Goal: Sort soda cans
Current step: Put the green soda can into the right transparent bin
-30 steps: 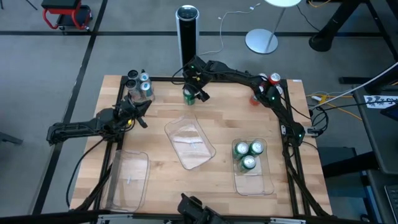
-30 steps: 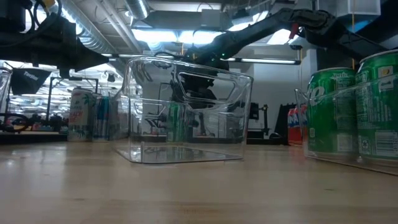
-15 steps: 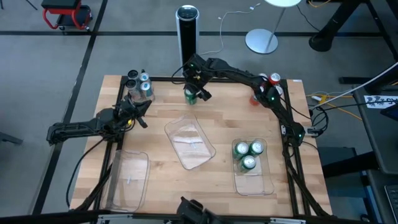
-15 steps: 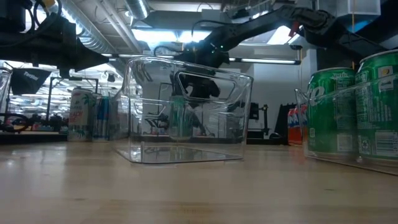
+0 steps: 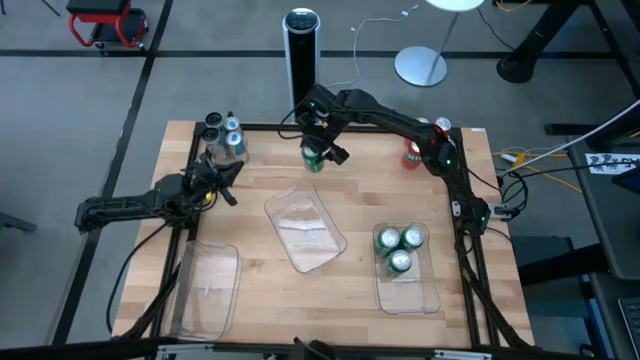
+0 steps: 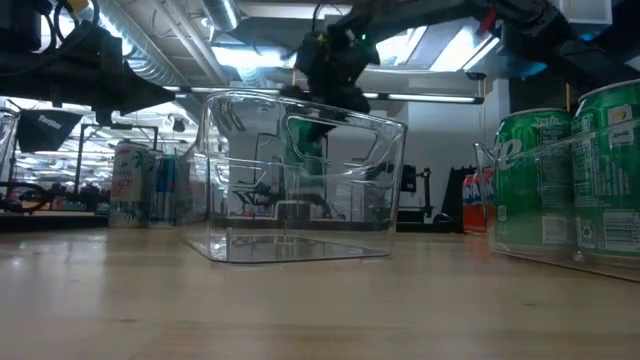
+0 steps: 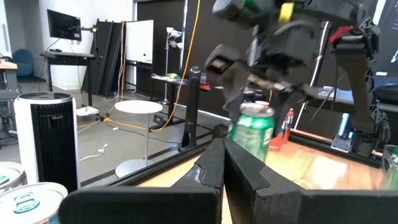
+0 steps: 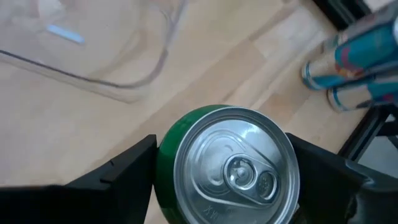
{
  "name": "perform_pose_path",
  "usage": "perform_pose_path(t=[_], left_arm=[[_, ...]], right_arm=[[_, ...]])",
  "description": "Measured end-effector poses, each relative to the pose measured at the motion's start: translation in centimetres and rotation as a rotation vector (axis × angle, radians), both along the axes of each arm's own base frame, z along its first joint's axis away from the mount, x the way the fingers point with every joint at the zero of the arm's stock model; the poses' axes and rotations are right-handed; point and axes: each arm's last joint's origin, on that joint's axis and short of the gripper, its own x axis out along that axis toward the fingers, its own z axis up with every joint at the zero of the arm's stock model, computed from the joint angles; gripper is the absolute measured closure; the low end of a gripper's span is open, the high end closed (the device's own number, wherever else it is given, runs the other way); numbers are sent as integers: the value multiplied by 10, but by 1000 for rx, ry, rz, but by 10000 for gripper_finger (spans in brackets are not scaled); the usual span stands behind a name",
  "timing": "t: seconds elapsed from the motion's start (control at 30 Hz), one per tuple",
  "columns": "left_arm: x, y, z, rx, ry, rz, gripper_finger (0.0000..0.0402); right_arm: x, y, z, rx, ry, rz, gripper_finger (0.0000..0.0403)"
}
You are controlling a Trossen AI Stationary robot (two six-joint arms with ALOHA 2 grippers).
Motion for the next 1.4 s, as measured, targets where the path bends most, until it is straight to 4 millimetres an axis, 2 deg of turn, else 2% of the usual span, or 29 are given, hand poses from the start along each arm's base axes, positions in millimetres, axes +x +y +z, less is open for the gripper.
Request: perform_pose_path(t=[0.5, 0.87, 1.4], left_arm=[[0, 0, 0, -5, -5, 0, 402], [1, -1, 0, -8, -9, -44, 402], [1, -2, 0, -18, -20, -74, 402]], right_arm=[[-32, 69, 70, -13, 11, 70, 98], [-71, 139, 122, -74, 37, 70, 99], [-127, 235, 157, -231, 95, -82, 100]])
